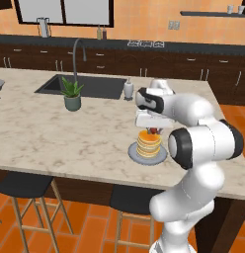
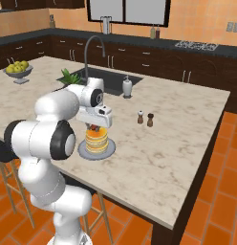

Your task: Take the strawberry from the fridge and place it on top of the pancake, located on the dining counter.

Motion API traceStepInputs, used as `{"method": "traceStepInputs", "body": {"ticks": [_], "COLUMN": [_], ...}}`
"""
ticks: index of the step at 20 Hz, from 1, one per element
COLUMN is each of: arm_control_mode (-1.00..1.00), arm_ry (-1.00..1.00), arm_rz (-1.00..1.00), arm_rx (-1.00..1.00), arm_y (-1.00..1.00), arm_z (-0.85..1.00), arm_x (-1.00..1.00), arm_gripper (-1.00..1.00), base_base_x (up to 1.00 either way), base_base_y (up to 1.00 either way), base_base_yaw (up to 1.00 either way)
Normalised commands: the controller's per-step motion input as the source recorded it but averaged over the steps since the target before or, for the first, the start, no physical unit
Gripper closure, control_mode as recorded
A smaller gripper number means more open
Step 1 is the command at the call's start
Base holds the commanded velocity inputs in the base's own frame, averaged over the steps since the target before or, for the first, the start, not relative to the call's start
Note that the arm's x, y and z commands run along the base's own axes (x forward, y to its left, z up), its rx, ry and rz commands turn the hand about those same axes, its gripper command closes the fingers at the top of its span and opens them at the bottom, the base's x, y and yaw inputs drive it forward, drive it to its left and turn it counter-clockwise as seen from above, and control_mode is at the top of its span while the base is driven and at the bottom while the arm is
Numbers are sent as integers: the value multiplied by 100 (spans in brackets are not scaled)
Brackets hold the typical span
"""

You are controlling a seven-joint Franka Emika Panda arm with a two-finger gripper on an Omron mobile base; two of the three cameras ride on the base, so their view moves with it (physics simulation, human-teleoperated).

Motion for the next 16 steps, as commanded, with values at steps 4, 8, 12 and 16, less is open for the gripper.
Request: {"method": "traceStepInputs", "body": {"ticks": [4,8,12,16], "arm_control_mode": [-100,-100,-100,-100], "arm_ry": [0,0,0,0], "arm_rz": [0,0,2,1], "arm_rx": [0,0,0,0], "arm_y": [0,0,0,0], "arm_z": [-27,-27,-41,-35], "arm_x": [41,28,0,0], "arm_gripper": [100,100,100,100], "base_base_x": [0,0,0,0], "base_base_y": [0,0,0,0], "base_base_yaw": [0,0,0,0]}}
